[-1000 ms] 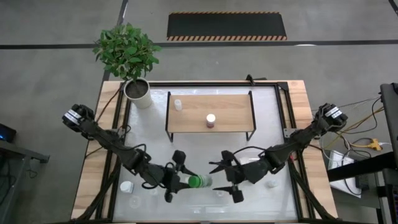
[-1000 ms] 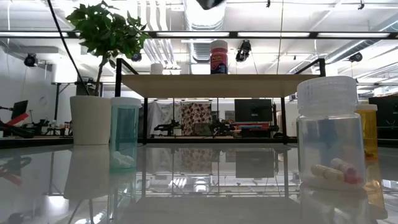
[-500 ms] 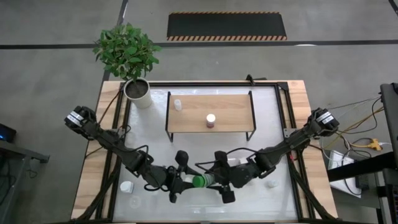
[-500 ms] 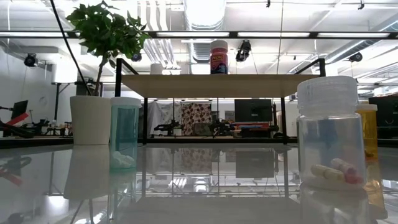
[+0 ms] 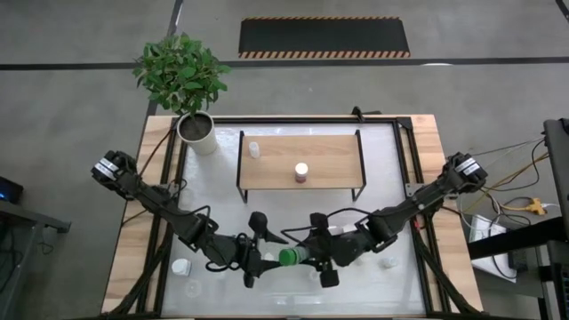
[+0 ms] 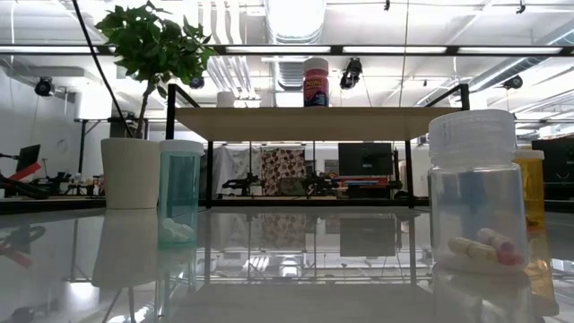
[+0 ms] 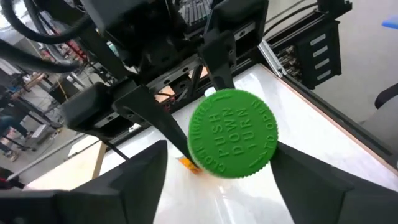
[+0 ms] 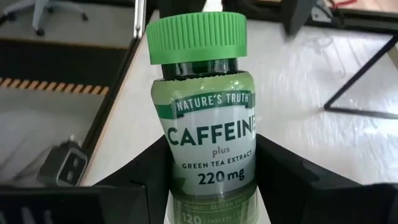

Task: Pick and place medicine bottles onto shelf by color
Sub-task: Put the green pill bottle on the shelf

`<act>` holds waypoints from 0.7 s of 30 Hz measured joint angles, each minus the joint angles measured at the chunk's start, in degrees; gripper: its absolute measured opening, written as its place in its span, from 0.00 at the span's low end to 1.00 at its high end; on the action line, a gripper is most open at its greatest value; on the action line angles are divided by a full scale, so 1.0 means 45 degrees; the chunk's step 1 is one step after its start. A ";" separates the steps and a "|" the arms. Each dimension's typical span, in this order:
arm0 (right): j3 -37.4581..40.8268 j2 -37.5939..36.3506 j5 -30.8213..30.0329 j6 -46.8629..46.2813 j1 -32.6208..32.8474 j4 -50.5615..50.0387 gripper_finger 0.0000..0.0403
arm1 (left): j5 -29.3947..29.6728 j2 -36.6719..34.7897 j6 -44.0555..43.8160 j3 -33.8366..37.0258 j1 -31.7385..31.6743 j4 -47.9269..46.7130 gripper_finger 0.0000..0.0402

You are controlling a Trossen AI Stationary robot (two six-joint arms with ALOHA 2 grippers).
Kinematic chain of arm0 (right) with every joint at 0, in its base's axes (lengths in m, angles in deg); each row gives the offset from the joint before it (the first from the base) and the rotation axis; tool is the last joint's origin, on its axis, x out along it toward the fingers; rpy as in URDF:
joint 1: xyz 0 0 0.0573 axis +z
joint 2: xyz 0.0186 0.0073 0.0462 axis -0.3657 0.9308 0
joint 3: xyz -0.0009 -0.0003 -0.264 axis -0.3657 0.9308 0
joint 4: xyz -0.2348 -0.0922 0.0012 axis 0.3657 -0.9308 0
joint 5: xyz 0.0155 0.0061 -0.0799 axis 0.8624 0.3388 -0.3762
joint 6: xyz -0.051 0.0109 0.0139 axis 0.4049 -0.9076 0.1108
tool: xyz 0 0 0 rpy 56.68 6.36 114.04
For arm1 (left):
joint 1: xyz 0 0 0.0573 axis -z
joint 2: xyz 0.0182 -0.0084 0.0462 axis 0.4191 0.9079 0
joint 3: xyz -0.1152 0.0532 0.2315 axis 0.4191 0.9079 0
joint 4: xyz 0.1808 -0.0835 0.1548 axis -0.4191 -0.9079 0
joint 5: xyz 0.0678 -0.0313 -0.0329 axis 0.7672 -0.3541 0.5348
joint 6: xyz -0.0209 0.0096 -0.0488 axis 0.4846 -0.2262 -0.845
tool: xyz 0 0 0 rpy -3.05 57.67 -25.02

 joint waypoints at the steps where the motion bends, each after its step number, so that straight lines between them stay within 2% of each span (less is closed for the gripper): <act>1: 0.0006 -0.0149 -0.0022 -0.0021 0.0008 -0.0307 0.46 | 0.0022 -0.0084 0.0138 0.0000 0.0000 -0.0116 0.69; 4: 0.0011 -0.0703 -0.1004 -0.0293 0.0044 -0.1586 0.46 | 0.0096 -0.0272 0.0276 0.0030 0.0002 -0.0241 0.71; 8: 0.0287 -0.1648 -0.3417 -0.1270 0.0112 -0.3076 0.46 | 0.0146 -0.0730 0.0264 0.0188 0.0005 -0.0642 0.72; 12: 0.1298 -0.2597 -0.6104 -0.2713 0.0054 -0.3172 0.46 | 0.0684 -0.1169 0.0260 0.0343 0.0005 -0.0712 0.72; 17: 0.3104 -0.3719 -1.0360 -0.6229 -0.0158 -0.3086 0.46 | 0.1605 -0.1449 0.0261 0.0359 0.0005 -0.0718 0.72; 21: 0.4524 -0.4018 -1.2403 -0.8874 -0.0266 -0.2688 0.46 | 0.2298 -0.1486 0.0319 0.0365 0.0005 -0.0773 0.72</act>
